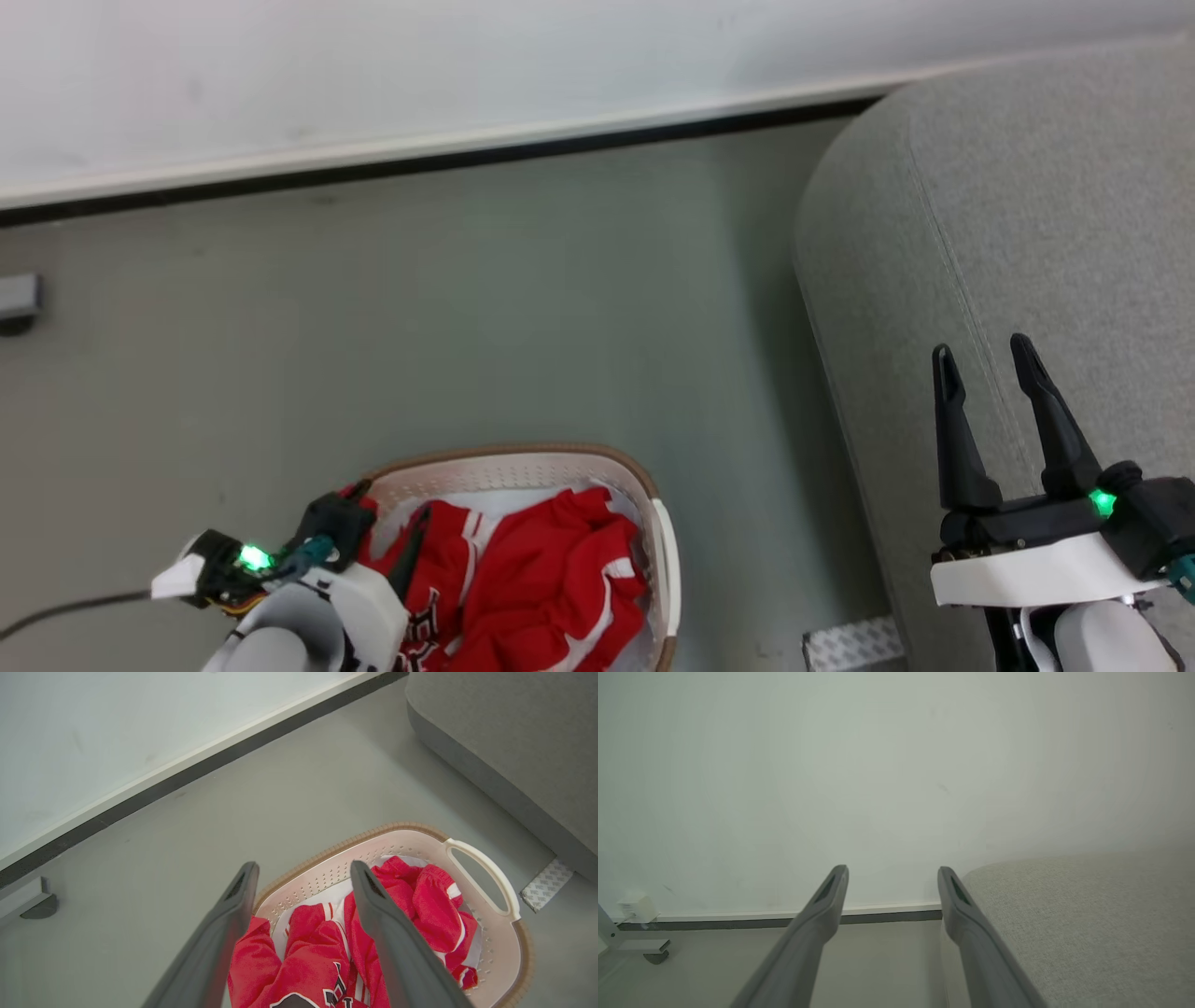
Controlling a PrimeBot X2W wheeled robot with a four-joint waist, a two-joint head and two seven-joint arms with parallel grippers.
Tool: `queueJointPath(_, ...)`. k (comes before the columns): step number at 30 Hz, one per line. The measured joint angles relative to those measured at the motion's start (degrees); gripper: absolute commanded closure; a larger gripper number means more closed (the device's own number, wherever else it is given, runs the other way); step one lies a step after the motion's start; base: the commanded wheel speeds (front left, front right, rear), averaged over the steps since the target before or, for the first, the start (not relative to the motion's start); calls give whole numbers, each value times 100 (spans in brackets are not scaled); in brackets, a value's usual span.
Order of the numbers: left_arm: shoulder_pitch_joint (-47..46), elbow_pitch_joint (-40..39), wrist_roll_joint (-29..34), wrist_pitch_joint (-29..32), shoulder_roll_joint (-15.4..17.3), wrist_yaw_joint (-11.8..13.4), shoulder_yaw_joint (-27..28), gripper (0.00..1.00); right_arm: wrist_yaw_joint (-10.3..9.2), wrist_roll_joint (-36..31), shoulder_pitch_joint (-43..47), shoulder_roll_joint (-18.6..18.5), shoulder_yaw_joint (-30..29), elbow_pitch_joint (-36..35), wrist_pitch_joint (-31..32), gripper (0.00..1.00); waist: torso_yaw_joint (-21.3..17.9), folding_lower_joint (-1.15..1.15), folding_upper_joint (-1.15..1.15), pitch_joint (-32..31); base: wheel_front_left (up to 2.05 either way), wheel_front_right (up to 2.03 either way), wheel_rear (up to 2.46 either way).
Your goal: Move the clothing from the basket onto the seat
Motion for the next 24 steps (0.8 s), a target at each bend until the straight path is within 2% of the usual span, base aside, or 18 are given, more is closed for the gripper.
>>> queueJointPath(9, -879, 1391, -240, 316, 388, -21, -1330, 0, 0, 159, -255, 1, 44, -156, 0, 0, -397, 0, 0, 753, 0, 0, 0)
queueJointPath(13, -1269, 1849, -342, 486, 487, -21, -2001, 0, 0, 192, -390, 1, 69, -240, 0, 0, -527, 0, 0, 1078, 0, 0, 0)
queueJointPath(24, -2273, 2870, -606, 1137, 809, -21, -3421, 0, 0, 343, -665, -1, 109, -414, 0, 0, -876, 0, 0, 1930, 0, 0, 0)
